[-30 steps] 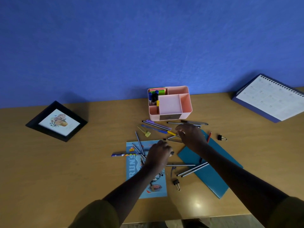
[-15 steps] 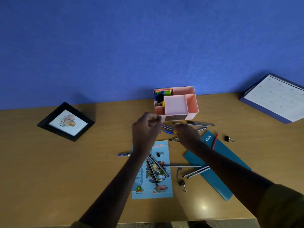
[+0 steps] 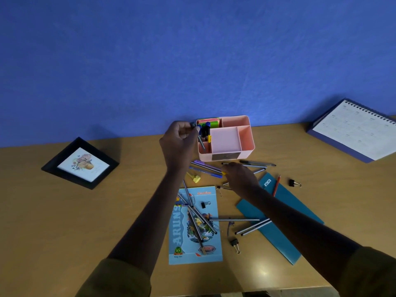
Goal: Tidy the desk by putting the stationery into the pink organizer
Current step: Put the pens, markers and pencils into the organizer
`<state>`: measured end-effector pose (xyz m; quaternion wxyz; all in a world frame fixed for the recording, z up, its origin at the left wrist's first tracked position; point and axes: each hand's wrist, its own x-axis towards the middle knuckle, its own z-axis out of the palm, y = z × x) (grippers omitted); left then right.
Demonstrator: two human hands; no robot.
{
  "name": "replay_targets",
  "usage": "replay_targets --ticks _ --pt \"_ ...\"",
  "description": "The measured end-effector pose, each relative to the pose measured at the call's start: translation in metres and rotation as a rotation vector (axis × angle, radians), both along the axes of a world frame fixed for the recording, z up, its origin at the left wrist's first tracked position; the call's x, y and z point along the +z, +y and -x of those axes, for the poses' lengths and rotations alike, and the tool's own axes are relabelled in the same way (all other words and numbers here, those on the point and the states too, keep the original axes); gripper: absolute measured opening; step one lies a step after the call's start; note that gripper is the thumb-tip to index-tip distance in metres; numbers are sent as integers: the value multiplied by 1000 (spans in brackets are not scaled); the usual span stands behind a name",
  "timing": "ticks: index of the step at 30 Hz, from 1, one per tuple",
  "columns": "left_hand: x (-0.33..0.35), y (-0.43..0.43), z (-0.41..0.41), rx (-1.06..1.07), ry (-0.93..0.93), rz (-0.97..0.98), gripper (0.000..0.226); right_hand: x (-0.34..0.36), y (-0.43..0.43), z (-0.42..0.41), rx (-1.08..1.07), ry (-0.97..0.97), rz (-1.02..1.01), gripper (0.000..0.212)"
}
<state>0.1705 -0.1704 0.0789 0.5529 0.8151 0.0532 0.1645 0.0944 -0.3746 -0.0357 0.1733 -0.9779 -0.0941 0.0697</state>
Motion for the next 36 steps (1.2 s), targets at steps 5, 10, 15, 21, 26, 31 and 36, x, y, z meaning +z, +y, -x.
replay_targets --ticks 5,10,15,21,26,31,36 --pt "-10 0 -10 -16 -15 -61 23 6 3 0 5 -46 -37 23" --pt "-30 -1 -14 -21 52 -142 22 18 6 0 -4 -102 -97 23" --pt "-44 -3 -12 -76 113 -207 22 40 4 -1 -41 -168 -202 20" --pt "-58 -6 -12 -140 96 -348 27 73 -2 -7 -129 -272 -362 22" --pt "-63 -5 -15 -145 86 -360 27 101 0 -23 -204 -285 -521 25" --pt "-64 -5 -11 -150 56 -340 26 124 12 -41 -251 -383 -631 17" --pt "-67 2 -8 -139 69 -333 26 121 24 -55 -222 -386 -663 16"
